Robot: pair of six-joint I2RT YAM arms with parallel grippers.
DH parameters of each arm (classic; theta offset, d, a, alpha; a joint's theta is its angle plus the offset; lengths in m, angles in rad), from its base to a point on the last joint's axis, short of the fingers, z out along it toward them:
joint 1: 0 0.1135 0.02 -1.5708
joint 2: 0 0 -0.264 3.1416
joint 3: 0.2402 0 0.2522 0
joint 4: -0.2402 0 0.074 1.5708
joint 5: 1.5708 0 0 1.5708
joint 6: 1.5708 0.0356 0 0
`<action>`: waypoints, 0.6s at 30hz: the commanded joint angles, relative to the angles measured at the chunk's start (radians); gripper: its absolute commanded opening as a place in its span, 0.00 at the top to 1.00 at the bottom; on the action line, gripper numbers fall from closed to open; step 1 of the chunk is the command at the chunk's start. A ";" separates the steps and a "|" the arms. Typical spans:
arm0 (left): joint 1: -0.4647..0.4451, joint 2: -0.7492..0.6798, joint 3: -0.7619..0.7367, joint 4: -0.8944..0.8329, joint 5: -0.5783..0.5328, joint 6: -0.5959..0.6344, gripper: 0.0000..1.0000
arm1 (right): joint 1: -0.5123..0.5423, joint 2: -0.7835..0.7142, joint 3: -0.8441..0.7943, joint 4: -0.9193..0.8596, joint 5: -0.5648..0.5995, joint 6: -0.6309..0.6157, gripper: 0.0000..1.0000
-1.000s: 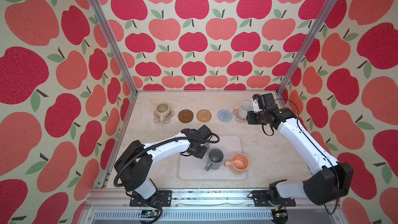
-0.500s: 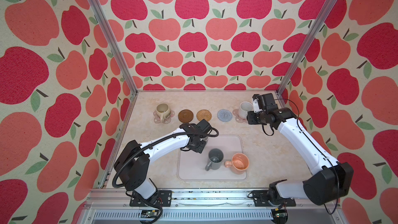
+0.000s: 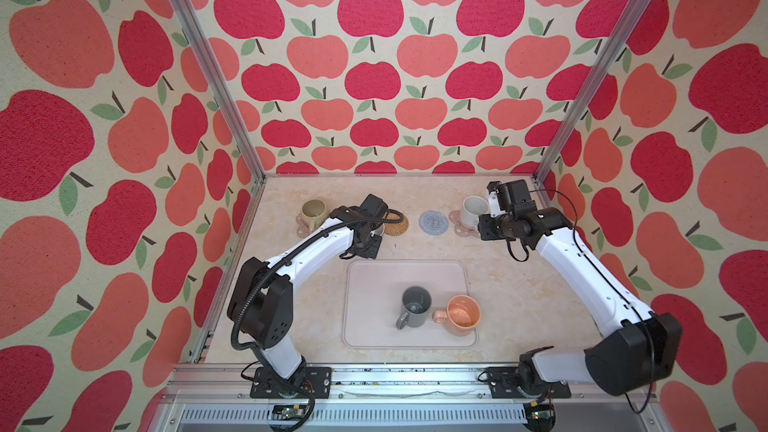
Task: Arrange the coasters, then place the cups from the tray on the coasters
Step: 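Lower the lavender mug onto the brown wooden coaster with the left gripper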
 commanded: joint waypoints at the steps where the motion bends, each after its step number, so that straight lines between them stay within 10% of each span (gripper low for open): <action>1: 0.038 0.023 0.075 -0.001 -0.043 0.060 1.00 | 0.003 0.000 0.025 -0.021 0.030 -0.031 0.53; 18: 0.195 0.216 0.234 0.083 0.001 0.124 1.00 | -0.007 0.032 0.056 -0.029 0.042 -0.054 0.52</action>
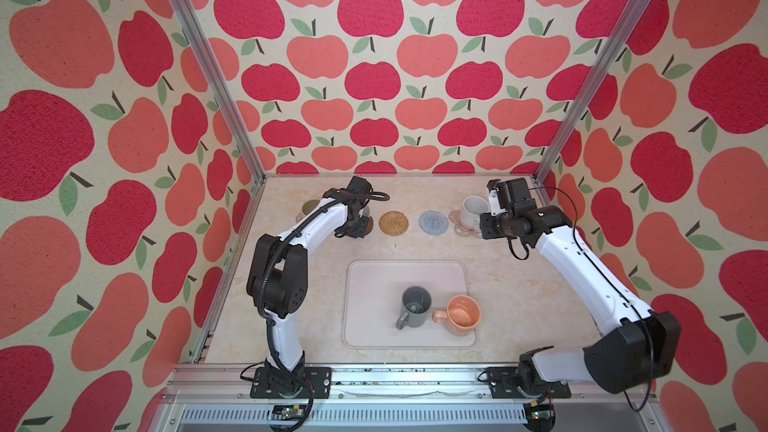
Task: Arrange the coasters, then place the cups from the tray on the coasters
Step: 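Lower the lavender mug onto the brown wooden coaster with the left gripper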
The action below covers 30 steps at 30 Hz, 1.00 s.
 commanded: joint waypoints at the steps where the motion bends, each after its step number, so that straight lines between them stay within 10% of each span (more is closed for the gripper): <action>1: 0.026 0.010 0.065 0.056 0.008 0.009 1.00 | -0.007 0.018 0.033 -0.024 0.013 -0.019 0.52; 30: 0.040 0.115 0.147 0.043 0.066 -0.007 1.00 | -0.007 0.060 0.029 -0.011 -0.002 -0.017 0.52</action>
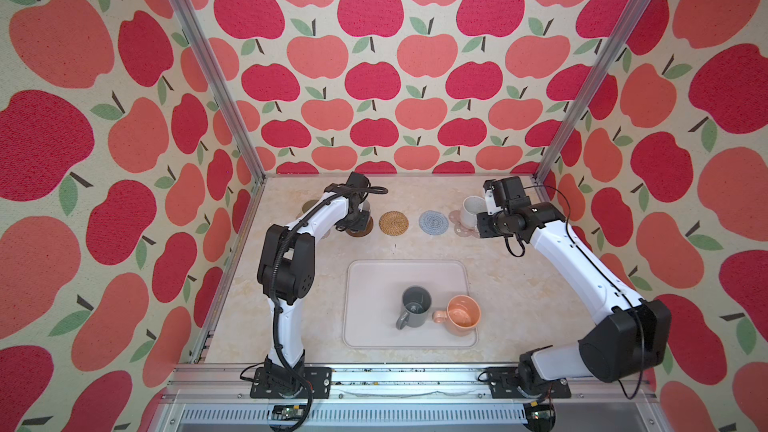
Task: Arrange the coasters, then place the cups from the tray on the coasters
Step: 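Lower the lavender mug onto the brown wooden coaster with the left gripper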
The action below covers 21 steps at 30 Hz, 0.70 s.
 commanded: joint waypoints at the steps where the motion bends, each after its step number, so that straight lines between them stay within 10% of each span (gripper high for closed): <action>1: 0.005 0.004 0.046 0.020 0.005 -0.005 1.00 | -0.007 0.009 0.016 -0.010 -0.001 -0.014 0.52; 21: 0.017 0.012 0.040 -0.008 0.019 -0.030 1.00 | -0.007 0.022 0.024 0.004 -0.017 -0.011 0.52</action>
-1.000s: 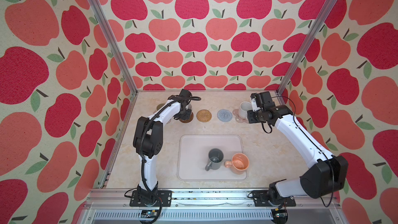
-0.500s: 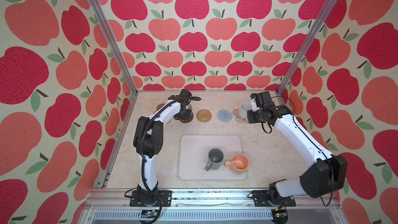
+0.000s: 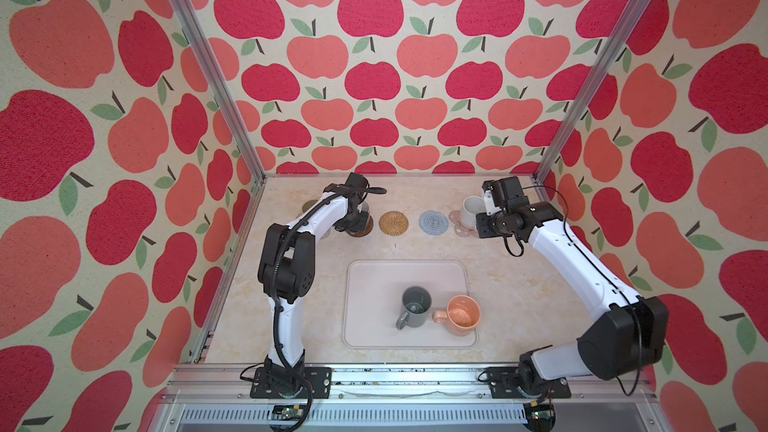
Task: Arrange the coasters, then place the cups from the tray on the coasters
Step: 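Lower the lavender mug onto the brown wooden coaster with the left gripper, then open the left gripper and raise it off the lavender mug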
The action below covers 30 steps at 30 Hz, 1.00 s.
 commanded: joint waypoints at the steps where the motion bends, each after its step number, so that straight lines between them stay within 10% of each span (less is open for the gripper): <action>1: 0.007 0.000 0.036 0.008 0.001 -0.019 1.00 | -0.007 0.010 0.024 0.003 -0.014 -0.011 0.52; 30: 0.002 0.046 0.037 -0.018 0.001 -0.047 0.86 | -0.007 0.014 0.019 0.001 -0.024 -0.007 0.52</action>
